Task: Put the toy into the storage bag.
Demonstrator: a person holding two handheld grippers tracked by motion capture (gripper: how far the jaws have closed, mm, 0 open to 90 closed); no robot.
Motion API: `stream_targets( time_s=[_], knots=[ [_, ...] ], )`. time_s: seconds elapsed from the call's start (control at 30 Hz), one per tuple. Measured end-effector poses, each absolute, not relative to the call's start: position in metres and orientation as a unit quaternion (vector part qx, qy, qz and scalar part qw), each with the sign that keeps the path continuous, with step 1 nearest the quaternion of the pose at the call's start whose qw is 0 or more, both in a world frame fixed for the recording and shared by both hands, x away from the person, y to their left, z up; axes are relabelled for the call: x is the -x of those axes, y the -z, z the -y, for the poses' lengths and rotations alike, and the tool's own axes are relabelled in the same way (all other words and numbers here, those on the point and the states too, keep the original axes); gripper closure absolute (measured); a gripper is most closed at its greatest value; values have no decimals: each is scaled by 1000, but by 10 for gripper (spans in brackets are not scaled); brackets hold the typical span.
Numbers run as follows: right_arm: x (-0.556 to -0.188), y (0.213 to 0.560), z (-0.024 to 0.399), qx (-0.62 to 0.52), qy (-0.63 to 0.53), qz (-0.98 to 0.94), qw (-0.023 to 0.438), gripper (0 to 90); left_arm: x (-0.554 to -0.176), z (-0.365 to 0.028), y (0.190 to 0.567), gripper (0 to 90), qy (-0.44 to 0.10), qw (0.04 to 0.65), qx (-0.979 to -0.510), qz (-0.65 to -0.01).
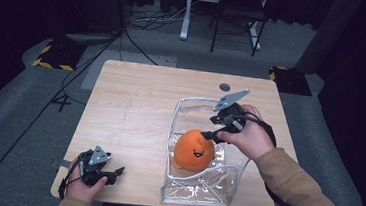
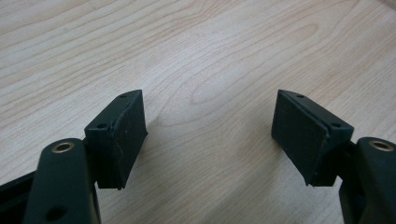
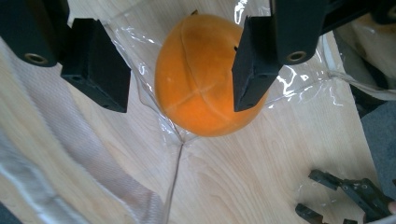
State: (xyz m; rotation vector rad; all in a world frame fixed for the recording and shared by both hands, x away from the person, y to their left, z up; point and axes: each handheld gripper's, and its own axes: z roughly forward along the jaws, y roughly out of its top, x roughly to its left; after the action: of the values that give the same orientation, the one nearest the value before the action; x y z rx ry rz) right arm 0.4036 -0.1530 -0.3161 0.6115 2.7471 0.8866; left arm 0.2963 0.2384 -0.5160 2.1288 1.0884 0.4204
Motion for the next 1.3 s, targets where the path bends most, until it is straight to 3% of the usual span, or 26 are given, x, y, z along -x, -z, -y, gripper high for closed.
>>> stream_targets(
  time_s=[0.77, 1.3],
  knots=[
    [-391, 281, 252, -264, -328, -894, 152, 333, -305, -234, 516, 247, -163, 347, -818, -428],
    [-381, 283, 311, -316, -337, -873, 159, 252, -305, -234, 516, 246, -164, 347, -818, -428]
  ],
)
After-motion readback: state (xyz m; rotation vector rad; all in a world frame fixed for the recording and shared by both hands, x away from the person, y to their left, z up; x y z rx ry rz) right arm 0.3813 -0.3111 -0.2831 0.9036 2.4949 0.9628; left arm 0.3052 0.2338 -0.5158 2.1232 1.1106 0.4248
